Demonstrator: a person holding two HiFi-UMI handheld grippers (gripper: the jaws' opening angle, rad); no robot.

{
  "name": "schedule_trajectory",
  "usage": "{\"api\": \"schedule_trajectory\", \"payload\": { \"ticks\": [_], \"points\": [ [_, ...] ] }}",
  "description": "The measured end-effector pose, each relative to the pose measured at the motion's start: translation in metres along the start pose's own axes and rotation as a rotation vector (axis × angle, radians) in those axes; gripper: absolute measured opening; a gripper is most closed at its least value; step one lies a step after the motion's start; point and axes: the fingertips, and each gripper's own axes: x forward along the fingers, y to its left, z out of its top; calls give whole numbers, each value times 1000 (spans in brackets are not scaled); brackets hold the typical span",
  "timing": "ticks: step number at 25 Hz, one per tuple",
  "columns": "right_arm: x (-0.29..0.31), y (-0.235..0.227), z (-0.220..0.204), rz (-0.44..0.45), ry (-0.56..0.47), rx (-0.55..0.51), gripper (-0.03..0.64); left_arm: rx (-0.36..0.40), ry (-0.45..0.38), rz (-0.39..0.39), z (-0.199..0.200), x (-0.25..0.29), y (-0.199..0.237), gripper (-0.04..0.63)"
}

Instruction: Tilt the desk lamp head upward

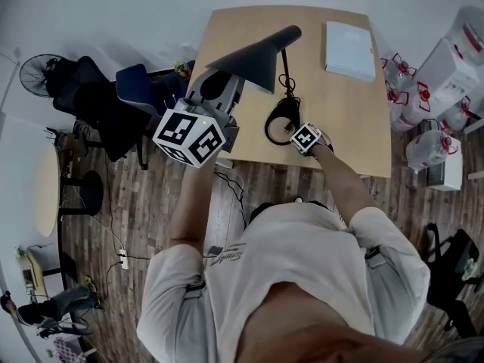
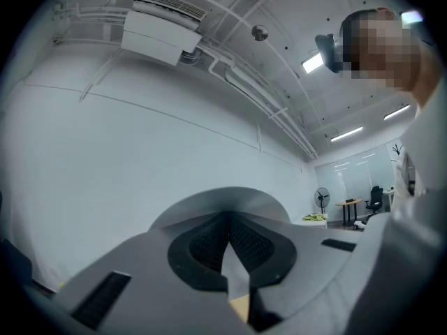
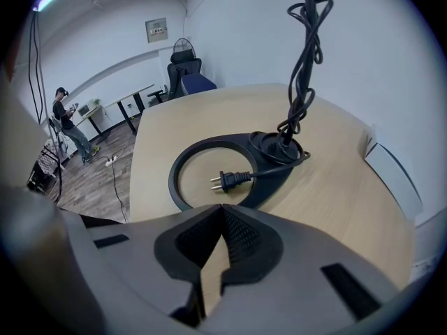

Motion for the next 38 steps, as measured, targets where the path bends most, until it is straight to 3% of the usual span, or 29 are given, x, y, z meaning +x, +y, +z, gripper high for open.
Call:
{"api": "schedule_trajectory", "payload": {
  "ticks": [6, 9, 15, 23, 28, 33, 38],
  "points": [
    [-1, -2, -1, -2, -7, 18, -5, -71, -24, -39, -3, -3, -1, 14],
    [-2, -5, -9, -29, 33, 21, -5, -69, -24, -37, -7, -5, -1, 14],
    [-3, 0, -2, -67, -88, -25, -5, -42, 27, -36, -30, -11, -5, 14],
    [-23, -2, -17, -107, -142, 212, -5, -112, 92, -26, -71, -46, 4, 14],
    [-77, 26, -10, -121, -251, 260, -5, -172, 185, -14, -122, -81, 0, 14],
    [-153, 62, 9, -186, -371, 138, -5, -173, 295, -72, -172, -105, -26, 14],
    [-231, 97, 36, -261, -533, 128, -5, -170, 303, -120, -179, -113, -46, 14]
  ]
}}
